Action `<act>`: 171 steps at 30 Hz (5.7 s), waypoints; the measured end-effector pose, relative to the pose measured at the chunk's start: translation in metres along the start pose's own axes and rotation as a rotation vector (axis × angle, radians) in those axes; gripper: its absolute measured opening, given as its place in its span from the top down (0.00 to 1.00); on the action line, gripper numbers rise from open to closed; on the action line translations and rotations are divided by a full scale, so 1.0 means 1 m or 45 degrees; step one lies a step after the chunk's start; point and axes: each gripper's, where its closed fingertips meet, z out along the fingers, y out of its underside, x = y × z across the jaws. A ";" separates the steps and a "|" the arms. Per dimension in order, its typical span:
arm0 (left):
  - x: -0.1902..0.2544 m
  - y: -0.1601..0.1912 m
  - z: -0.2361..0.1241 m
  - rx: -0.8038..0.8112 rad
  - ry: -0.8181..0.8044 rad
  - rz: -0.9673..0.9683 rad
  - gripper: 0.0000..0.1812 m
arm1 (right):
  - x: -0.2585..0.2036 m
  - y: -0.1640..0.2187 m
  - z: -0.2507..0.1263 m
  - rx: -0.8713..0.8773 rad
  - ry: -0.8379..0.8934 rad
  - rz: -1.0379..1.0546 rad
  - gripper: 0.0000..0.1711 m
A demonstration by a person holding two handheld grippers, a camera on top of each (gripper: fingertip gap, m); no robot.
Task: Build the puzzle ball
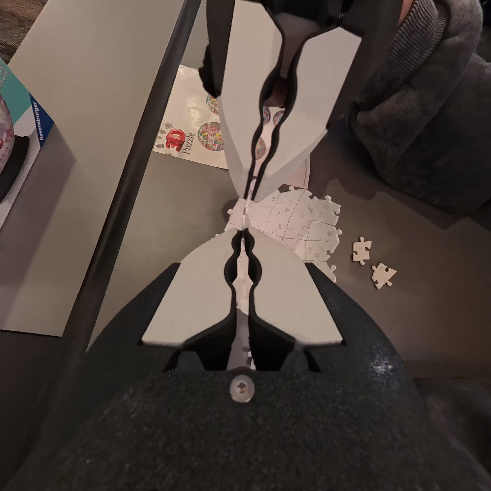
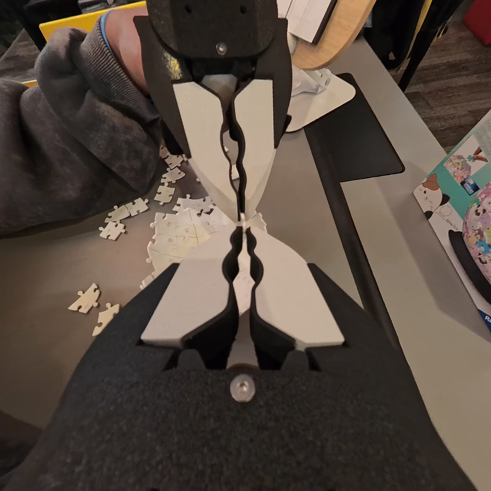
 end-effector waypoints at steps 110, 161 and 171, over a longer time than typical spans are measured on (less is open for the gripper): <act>-0.046 0.030 0.048 -0.401 0.017 -0.034 0.99 | 0.044 0.051 0.024 -0.502 0.206 -0.163 0.98; -0.052 0.019 0.040 -0.355 -0.058 -0.018 0.98 | 0.037 0.040 0.004 -0.691 0.027 0.328 0.88; -0.053 0.013 0.034 -0.293 -0.071 -0.018 0.98 | 0.047 0.049 0.003 -0.660 0.043 0.373 0.87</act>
